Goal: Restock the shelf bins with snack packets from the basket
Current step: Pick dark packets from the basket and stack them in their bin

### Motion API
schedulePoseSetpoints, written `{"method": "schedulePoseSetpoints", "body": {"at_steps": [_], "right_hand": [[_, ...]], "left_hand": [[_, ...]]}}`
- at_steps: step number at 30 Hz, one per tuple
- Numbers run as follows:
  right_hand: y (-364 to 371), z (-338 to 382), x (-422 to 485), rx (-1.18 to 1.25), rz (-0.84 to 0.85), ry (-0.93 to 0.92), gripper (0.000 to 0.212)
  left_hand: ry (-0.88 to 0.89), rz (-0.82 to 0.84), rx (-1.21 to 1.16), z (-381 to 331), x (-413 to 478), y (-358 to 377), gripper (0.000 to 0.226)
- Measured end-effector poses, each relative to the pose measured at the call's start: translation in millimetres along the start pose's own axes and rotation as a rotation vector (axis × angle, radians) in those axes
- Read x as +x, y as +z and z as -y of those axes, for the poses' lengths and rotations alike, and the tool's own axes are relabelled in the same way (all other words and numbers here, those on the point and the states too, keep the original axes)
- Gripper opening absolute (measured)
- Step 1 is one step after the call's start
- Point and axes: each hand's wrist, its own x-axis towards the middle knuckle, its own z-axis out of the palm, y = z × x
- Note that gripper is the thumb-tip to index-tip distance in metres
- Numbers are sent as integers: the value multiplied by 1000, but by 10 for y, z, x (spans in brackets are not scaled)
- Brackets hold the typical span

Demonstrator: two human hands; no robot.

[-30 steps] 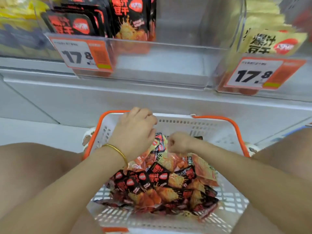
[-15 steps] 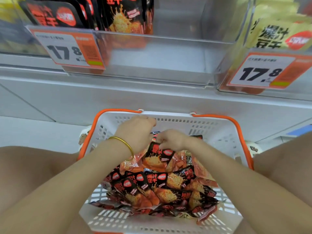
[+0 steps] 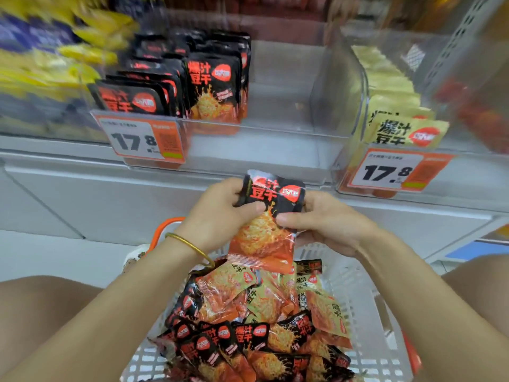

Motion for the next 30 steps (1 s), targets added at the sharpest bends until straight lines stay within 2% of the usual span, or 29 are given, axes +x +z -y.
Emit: {"method": "schedulePoseSetpoints", "body": {"at_steps": [2, 4, 6, 7, 8, 10, 12, 14, 16, 18, 20, 24, 30], "right_hand": [[45, 231, -66, 7, -7, -69, 20], [53, 587, -81, 12, -37, -181, 26], [43, 982, -14, -23, -127, -322, 19], [40, 1166, 61, -50, -191, -388, 15], [39, 1320, 185, -90, -255, -446, 15], [68, 1488, 501, -191, -341, -482, 18], [119, 1532, 860, -335, -410, -388, 27], [119, 1494, 1189, -442, -452, -299, 37], [108, 1448, 1414, -521, -497, -258, 38], [88, 1401, 1530, -786, -553, -182, 40], [99, 1369, 1555, -877, -574, -105, 37], [184, 1390, 1633, -789, -559, -93, 28], [260, 1357, 1641, -630, -492, -27, 30]], "left_hand": [[79, -88, -112, -220, -20, -86, 15], [233, -346, -62, -418, 1, -273, 13], [454, -620, 124, -557, 69, -525, 6], [519, -703, 292, -586, 117, -651, 5], [532, -747, 499, -570, 181, -762, 15], [482, -760, 860, -413, 317, -907, 30], [428, -758, 1019, -219, 369, -916, 35], [436, -777, 1061, -82, 390, -880, 36], [446, -786, 1073, -50, 403, -861, 36], [450, -793, 1083, -58, 417, -869, 36], [453, -793, 1090, -55, 428, -862, 36], [452, -813, 1083, -49, 425, -856, 36], [455, -813, 1085, -50, 425, -861, 36]]}}
